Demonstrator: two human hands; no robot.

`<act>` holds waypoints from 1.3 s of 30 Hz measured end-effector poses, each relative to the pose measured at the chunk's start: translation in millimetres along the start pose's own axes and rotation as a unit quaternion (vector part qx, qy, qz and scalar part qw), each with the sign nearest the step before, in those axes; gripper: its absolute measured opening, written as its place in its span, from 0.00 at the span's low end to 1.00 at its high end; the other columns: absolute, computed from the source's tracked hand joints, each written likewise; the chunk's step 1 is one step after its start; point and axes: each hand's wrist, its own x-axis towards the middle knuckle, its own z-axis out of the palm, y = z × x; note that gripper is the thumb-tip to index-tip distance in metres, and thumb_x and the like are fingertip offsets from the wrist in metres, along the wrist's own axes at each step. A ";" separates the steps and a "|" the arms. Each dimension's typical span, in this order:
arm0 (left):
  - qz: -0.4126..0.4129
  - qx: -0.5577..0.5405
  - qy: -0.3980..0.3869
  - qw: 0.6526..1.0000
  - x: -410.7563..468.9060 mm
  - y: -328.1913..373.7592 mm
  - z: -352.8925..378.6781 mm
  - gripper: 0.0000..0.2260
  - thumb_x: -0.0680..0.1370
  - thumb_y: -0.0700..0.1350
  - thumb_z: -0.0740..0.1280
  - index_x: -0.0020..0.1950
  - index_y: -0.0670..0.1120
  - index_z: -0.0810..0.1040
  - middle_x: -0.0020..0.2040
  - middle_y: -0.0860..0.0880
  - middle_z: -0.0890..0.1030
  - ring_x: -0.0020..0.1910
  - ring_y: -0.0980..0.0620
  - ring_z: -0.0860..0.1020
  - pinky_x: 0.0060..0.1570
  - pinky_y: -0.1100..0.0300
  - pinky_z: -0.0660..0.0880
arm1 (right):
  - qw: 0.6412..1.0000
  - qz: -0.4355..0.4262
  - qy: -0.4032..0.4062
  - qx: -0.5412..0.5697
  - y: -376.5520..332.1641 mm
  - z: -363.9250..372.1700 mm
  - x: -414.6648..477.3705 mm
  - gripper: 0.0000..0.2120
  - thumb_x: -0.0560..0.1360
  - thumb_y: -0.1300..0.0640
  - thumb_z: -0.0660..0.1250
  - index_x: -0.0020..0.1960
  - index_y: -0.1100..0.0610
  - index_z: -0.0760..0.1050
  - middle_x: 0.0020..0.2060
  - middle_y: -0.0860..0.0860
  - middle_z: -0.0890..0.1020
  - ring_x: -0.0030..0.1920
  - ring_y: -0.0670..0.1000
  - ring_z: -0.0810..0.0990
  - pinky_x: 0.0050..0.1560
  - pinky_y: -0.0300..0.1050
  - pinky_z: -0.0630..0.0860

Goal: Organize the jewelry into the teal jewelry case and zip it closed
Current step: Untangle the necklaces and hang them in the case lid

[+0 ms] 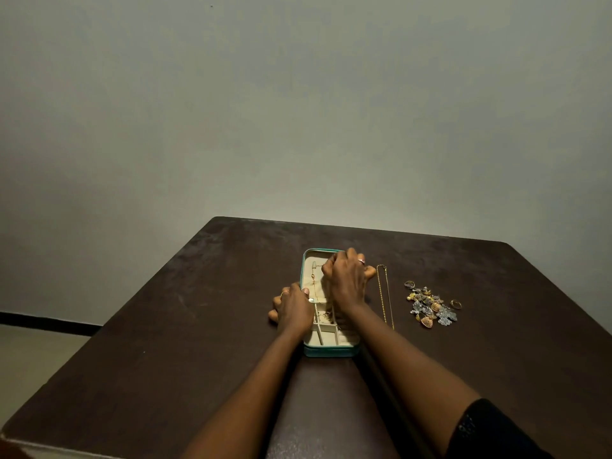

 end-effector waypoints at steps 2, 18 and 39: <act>0.001 -0.004 0.001 1.000 -0.3 -0.7 0.2 0.16 0.83 0.48 0.50 0.67 0.44 0.67 0.68 0.44 0.68 0.68 0.43 0.63 0.65 0.47 0.59 | 1.000 0.001 0.003 0.013 -2.6 -0.7 1.8 0.11 0.77 0.58 0.56 0.52 0.61 0.75 0.53 0.57 0.73 0.58 0.56 0.69 0.55 0.52 0.63; 0.001 -0.002 0.003 1.000 -0.1 -1.0 0.5 0.16 0.83 0.48 0.51 0.67 0.45 0.67 0.69 0.44 0.68 0.69 0.44 0.64 0.65 0.46 0.60 | 0.977 -0.041 -0.043 0.203 -34.5 -10.6 25.2 0.10 0.79 0.56 0.60 0.50 0.61 0.77 0.53 0.57 0.75 0.58 0.56 0.70 0.55 0.48 0.62; 0.018 -0.024 0.002 1.000 10.0 -10.6 -1.6 0.15 0.83 0.47 0.52 0.64 0.45 0.71 0.64 0.42 0.73 0.65 0.43 0.69 0.62 0.47 0.63 | 0.895 -0.026 -0.150 0.420 -36.9 -85.5 24.3 0.06 0.79 0.62 0.58 0.44 0.57 0.70 0.35 0.50 0.74 0.35 0.45 0.71 0.32 0.30 0.68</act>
